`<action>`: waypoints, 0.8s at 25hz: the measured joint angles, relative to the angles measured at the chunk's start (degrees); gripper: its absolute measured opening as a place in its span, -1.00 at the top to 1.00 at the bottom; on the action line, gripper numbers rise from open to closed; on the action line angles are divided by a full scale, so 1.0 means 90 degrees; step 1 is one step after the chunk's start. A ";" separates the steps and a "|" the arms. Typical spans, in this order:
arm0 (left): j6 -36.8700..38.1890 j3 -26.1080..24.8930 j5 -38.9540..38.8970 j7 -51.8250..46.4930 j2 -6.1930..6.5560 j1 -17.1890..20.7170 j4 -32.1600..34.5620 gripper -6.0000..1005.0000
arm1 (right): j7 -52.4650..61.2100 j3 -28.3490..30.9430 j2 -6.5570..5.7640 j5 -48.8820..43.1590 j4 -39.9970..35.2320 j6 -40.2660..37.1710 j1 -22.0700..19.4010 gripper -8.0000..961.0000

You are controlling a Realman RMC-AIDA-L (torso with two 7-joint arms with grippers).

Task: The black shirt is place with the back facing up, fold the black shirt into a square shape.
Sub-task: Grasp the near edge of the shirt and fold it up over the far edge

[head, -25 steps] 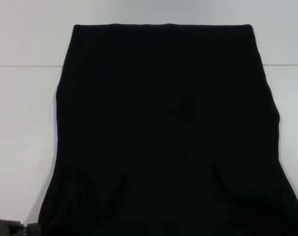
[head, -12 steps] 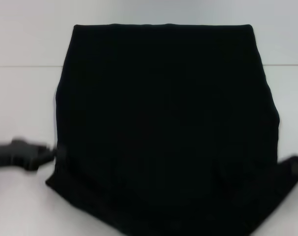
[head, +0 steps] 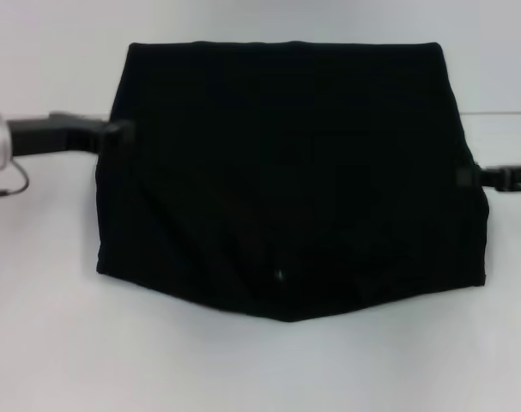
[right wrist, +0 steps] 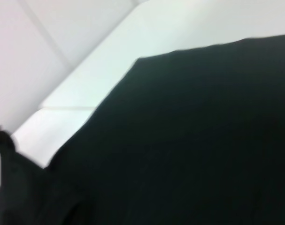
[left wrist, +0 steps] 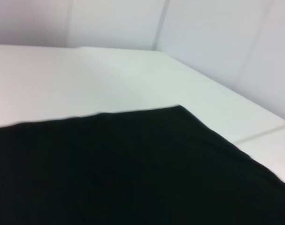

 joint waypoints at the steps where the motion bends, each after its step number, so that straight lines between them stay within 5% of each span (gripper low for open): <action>1: -0.0315 0.0012 -0.0002 0.0011 0.0003 -0.0106 -0.0130 0.93 | 0.0024 0.0000 0.0006 0.0002 0.0126 0.0281 0.0114 0.86; 13: -0.3114 0.0174 -0.0355 0.0389 -0.0060 -0.0744 -0.1114 0.92 | -0.0618 -0.0224 0.0405 0.1089 0.1325 0.4225 0.1298 0.86; 20: -0.3534 0.0348 -0.0771 0.0569 -0.0059 -0.0859 -0.1293 0.92 | -0.0894 -0.0243 0.0478 0.1560 0.1424 0.4731 0.1417 0.81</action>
